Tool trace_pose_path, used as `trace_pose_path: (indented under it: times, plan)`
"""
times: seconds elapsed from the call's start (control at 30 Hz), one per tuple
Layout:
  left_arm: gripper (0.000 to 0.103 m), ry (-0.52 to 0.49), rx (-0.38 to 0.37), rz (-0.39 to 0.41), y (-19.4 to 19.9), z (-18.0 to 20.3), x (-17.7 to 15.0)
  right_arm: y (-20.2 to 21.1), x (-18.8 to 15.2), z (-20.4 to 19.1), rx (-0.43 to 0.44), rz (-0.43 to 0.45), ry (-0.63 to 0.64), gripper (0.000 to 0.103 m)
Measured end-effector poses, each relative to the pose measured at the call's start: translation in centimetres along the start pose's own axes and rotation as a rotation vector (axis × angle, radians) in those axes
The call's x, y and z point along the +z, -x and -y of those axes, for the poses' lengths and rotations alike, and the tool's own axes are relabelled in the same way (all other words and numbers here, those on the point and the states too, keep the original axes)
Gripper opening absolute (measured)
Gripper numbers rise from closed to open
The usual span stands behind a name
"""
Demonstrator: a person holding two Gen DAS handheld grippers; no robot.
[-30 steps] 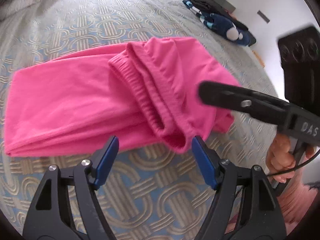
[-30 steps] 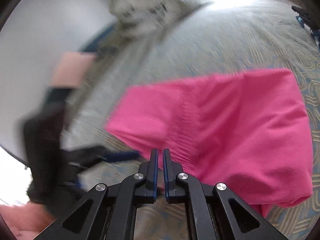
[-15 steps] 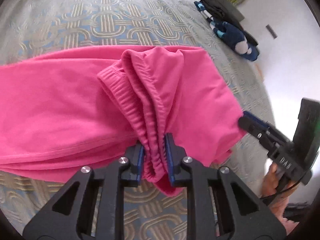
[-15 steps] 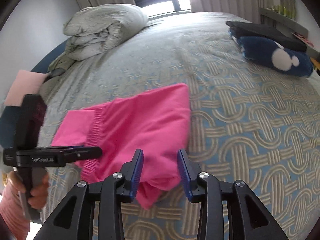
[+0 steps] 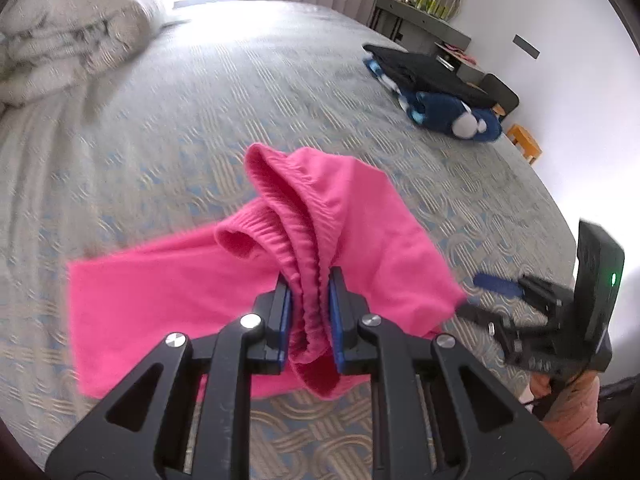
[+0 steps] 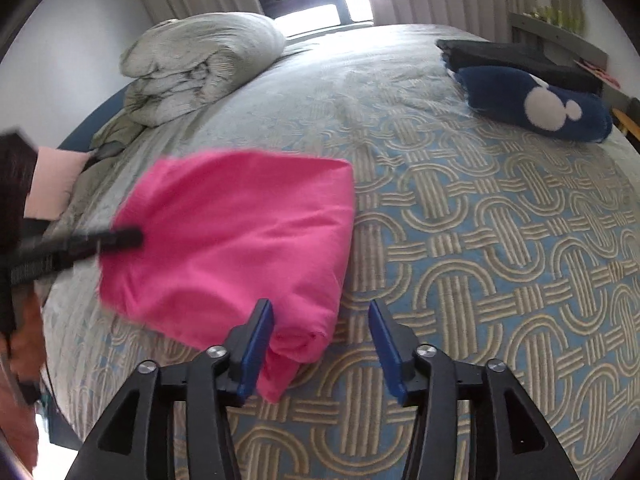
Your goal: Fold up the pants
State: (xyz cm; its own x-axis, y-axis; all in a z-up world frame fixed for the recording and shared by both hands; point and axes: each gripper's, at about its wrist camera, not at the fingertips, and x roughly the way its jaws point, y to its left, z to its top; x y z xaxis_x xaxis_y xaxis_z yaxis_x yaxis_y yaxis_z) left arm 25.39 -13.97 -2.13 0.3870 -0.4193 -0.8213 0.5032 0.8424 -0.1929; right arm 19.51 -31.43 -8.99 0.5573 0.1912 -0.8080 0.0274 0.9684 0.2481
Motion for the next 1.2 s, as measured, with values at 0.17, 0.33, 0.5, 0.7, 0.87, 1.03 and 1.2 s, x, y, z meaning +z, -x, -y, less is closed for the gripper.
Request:
trace_pose_path:
  times: [0.17,0.33,0.5,0.7,0.87,1.03,1.2]
  plan:
    - [0.018,0.022,0.057,0.031,1.5,-2.1,1.1,-1.6,-0.9,-1.7,0.042,-0.057,0.057,0.065]
    - [0.018,0.082,0.069,0.048,3.1,-4.6,0.8,-3.7,-1.2,-3.8,0.05,-0.091,0.084,0.065]
    - [0.018,0.113,0.107,0.032,3.4,-6.7,-0.1,-5.3,-1.2,-4.9,-0.004,-0.107,0.1,0.065]
    - [0.018,0.13,0.12,0.024,4.3,-8.5,0.3,-5.9,-1.4,-5.1,-0.023,-0.116,0.099,0.06]
    - [0.018,0.096,0.168,0.041,5.5,-9.0,-0.1,-5.0,-2.0,-7.8,-0.008,-0.085,0.244,0.035]
    - [0.019,0.147,0.196,0.022,4.6,-11.6,-1.7,-4.5,-1.8,-8.9,0.009,-0.057,0.278,0.029]
    - [0.019,0.241,0.204,-0.074,0.5,-15.0,-4.3,-4.6,-2.1,-9.2,0.05,-0.087,0.278,0.033]
